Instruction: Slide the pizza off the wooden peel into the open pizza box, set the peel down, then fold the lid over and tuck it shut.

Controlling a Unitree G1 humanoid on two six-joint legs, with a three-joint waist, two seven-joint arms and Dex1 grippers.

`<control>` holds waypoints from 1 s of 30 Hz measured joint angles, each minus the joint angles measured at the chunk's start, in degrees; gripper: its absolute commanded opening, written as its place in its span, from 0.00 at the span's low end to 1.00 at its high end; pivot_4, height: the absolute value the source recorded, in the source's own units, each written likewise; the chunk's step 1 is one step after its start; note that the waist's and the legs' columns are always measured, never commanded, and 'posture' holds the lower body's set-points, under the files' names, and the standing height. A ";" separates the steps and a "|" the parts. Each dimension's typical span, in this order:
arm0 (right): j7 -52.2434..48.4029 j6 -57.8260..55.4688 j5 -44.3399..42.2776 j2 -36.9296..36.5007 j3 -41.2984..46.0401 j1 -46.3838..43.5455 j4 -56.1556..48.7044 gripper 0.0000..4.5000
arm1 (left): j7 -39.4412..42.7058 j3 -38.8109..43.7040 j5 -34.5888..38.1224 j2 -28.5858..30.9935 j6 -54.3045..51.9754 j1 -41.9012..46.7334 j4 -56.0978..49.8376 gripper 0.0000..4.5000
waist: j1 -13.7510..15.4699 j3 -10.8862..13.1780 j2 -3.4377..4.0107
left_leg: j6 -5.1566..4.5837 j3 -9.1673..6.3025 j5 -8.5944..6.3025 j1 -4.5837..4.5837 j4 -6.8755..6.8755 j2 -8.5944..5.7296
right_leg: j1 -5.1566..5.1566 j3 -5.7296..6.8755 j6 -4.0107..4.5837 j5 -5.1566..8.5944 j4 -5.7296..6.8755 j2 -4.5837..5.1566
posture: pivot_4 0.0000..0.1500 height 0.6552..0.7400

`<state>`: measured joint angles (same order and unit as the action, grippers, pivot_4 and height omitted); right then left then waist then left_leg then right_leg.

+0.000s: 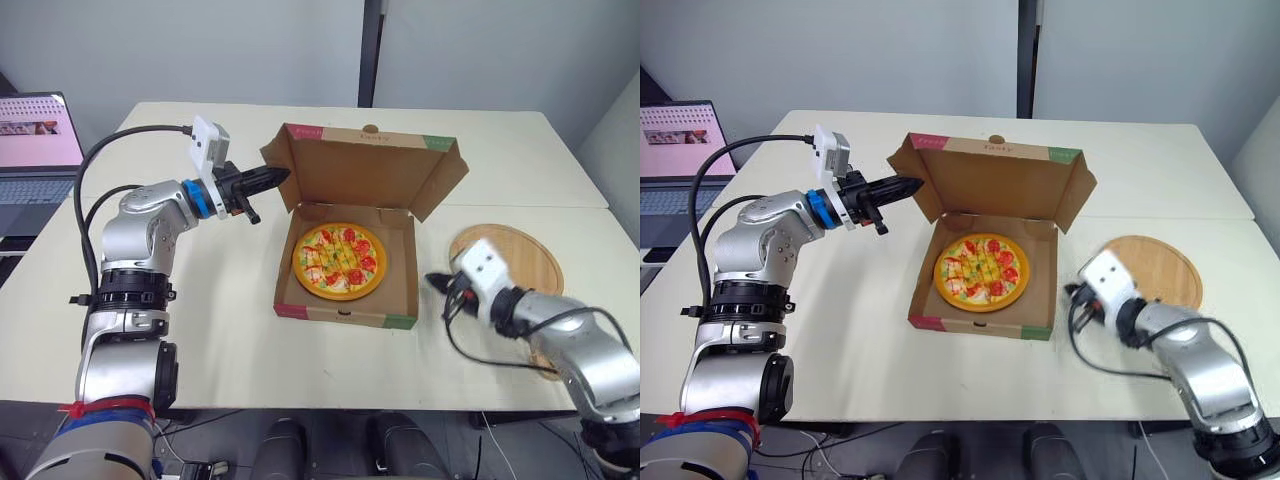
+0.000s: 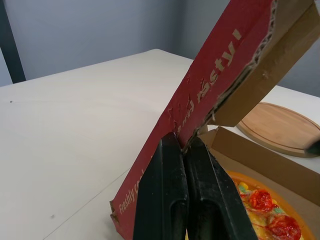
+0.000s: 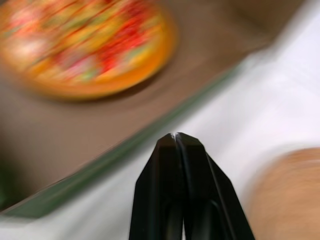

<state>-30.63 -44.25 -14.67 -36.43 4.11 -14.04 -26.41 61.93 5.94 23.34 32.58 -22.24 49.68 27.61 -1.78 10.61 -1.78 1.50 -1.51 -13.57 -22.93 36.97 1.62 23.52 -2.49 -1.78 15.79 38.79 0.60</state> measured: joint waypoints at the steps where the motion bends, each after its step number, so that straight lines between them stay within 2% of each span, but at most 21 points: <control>1: 0.98 0.18 -0.15 1.03 1.73 -2.07 1.19 0.30 | 0.00 0.01 -0.08 0.11 0.22 0.00 0.03 0.00 | -0.05 0.00 0.00 | 0.00 0.00 0.00 0.00 -0.01 0.01 | 0.00 0.00 0.05 -0.03 0.00 0.00 | 1.00 1.00; 5: 3.68 -0.09 -1.43 4.01 4.76 -8.87 3.71 0.61 | -0.05 0.02 -0.21 0.14 0.38 0.03 0.08 0.00 | -0.08 0.00 0.00 | 0.00 -0.02 0.00 0.01 -0.02 0.02 | 0.02 0.01 0.27 -0.15 0.05 -0.02 | 1.00 1.00; 12: 5.12 -4.05 -5.08 7.19 4.65 -15.83 3.76 0.61 | -0.07 0.03 -0.36 0.31 0.38 0.12 0.28 0.00 | -0.04 0.00 0.01 | 0.00 -0.03 0.00 0.00 -0.02 0.01 | 0.01 0.03 0.27 -0.16 0.06 0.00 | 1.00 1.00; 16: 6.00 -6.02 -6.61 8.23 4.55 -16.89 3.76 0.61 | -0.16 0.03 -0.44 0.30 0.38 0.17 0.32 0.00 | -0.04 0.00 0.01 | -0.01 -0.03 0.00 -0.01 -0.02 0.01 | 0.01 0.03 0.28 -0.16 0.06 0.00 | 1.00 1.00; 19: 7.21 -6.56 -6.87 9.30 4.43 -17.18 3.81 0.48 | -0.38 0.03 -0.45 0.30 0.38 0.17 0.32 0.00 | -0.07 0.00 0.01 | -0.01 -0.03 0.00 0.00 -0.02 0.01 | 0.02 0.02 0.28 -0.16 0.07 0.00 | 1.00 1.00; 25: 8.59 -6.86 -6.90 10.24 3.69 -18.64 4.10 0.01 | -1.25 0.03 -0.45 0.27 0.07 0.16 0.01 0.00 | -0.07 0.00 0.01 | -0.01 -0.03 0.00 0.00 -0.02 0.01 | 0.02 0.02 0.28 -0.16 0.07 0.00 | 1.00 1.00; 30: 10.06 -8.64 -6.98 11.09 3.61 -19.26 3.83 0.01 | -2.87 -0.01 -0.45 0.01 -1.86 -0.77 -3.14 0.00 | -0.11 0.00 0.01 | -0.01 -0.03 0.00 0.00 -0.02 0.02 | 0.02 0.02 0.28 -0.16 0.08 0.00 | 1.00 1.00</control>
<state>-20.56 -52.90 -21.65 -25.34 7.72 -33.30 -22.59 59.06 5.93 22.89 32.58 -24.09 48.91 24.47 -1.89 10.61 -1.77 1.49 -1.54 -13.58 -22.93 36.94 1.64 23.54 -2.47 -1.50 15.63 38.87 0.59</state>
